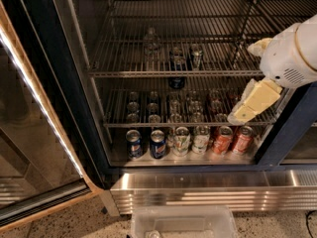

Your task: Pick water bottle from middle shelf of fridge

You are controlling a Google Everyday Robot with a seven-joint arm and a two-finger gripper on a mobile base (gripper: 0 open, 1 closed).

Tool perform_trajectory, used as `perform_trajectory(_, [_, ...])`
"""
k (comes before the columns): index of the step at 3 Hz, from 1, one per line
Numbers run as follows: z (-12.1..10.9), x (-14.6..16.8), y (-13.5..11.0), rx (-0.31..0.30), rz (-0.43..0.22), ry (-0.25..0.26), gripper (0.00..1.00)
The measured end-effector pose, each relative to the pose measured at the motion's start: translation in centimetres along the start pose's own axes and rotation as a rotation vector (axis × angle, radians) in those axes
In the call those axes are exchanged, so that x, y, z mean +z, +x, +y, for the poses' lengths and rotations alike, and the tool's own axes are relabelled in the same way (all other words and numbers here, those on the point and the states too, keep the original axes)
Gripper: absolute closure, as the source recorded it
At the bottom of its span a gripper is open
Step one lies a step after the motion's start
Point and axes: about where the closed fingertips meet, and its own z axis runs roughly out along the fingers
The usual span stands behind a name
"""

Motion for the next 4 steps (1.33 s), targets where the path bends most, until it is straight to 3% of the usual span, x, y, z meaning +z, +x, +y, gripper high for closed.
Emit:
perform_trajectory(1, [0.5, 3.6, -0.4, 0.095, -0.104, -0.014, 0.00])
perform_trajectory(2, [0.4, 6.9, -3.6, 0.135, -0.247, -0.006, 0.00])
perform_trajectory(3, [1.0, 6.9, -3.9, 0.135, -0.259, -0.004, 0.00])
perform_trajectory(4, [3.2, 6.3, -4.0, 0.155, -0.297, 0.010, 0.00])
